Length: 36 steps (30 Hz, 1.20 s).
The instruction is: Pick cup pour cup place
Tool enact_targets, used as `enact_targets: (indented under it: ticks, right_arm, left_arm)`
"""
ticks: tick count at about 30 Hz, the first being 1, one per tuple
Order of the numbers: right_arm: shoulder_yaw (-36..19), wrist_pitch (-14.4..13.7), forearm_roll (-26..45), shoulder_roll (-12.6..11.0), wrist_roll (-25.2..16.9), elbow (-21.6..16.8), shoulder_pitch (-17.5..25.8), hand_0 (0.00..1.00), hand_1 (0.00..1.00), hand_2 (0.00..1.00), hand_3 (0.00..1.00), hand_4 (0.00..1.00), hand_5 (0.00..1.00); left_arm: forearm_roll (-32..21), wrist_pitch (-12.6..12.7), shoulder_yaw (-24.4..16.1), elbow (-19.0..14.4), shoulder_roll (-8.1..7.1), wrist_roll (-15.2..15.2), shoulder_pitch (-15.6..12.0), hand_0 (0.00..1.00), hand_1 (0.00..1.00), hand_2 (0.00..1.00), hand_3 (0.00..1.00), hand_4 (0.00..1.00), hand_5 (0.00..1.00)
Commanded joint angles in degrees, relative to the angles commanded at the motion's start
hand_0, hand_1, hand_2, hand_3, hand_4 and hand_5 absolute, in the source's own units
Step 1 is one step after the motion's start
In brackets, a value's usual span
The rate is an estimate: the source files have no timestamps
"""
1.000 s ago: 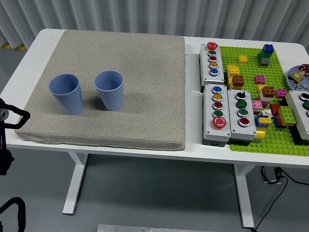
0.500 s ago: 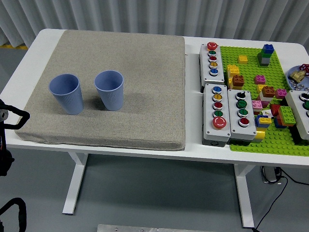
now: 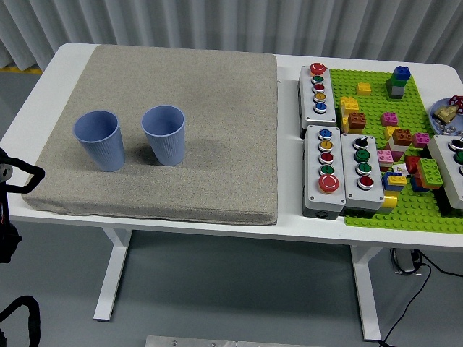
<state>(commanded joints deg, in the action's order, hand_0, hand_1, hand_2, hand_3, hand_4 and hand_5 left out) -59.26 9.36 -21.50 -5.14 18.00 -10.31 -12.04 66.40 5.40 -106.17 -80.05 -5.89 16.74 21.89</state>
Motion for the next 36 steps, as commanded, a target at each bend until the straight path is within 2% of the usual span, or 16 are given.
enact_targets:
  ticks: [27,28,33,34,36]
  right_arm:
    - [-0.07,0.2,-0.03,0.09,0.03,0.0,0.16,0.766,0.712,0.749,0.624,0.196,0.258]
    - [-0.06,0.19,0.0,0.09,0.01,0.0,0.15,0.766,0.712,0.749,0.624,0.196,0.258]
    - [-0.06,0.19,0.03,0.05,0.01,0.0,0.09,0.766,0.712,0.749,0.624,0.196,0.258]
    - [-0.05,0.19,0.03,0.05,0.01,0.0,0.09,0.766,0.712,0.749,0.624,0.196,0.258]
    - [-0.07,0.15,-0.03,0.06,0.03,0.0,0.1,0.766,0.712,0.749,0.624,0.196,0.258]
  left_arm:
    - [0.86,0.37,0.65,-0.29,0.05,-0.53,-0.41,0.981,0.986,0.998,0.921,0.81,0.998]
    - [0.86,0.37,0.63,-0.3,0.05,-0.53,-0.41,0.977,0.977,0.998,0.924,0.835,0.998]
    - [1.72,0.54,0.58,-0.35,0.13,-0.33,-0.36,0.977,0.977,0.998,0.924,0.835,0.998]
    - [1.74,0.54,0.59,-0.35,0.15,-0.33,-0.36,0.976,0.977,0.998,0.929,0.898,0.998]
    - [1.58,0.52,0.63,-0.29,0.2,-0.39,-0.4,0.976,0.977,0.998,0.929,0.898,0.998]
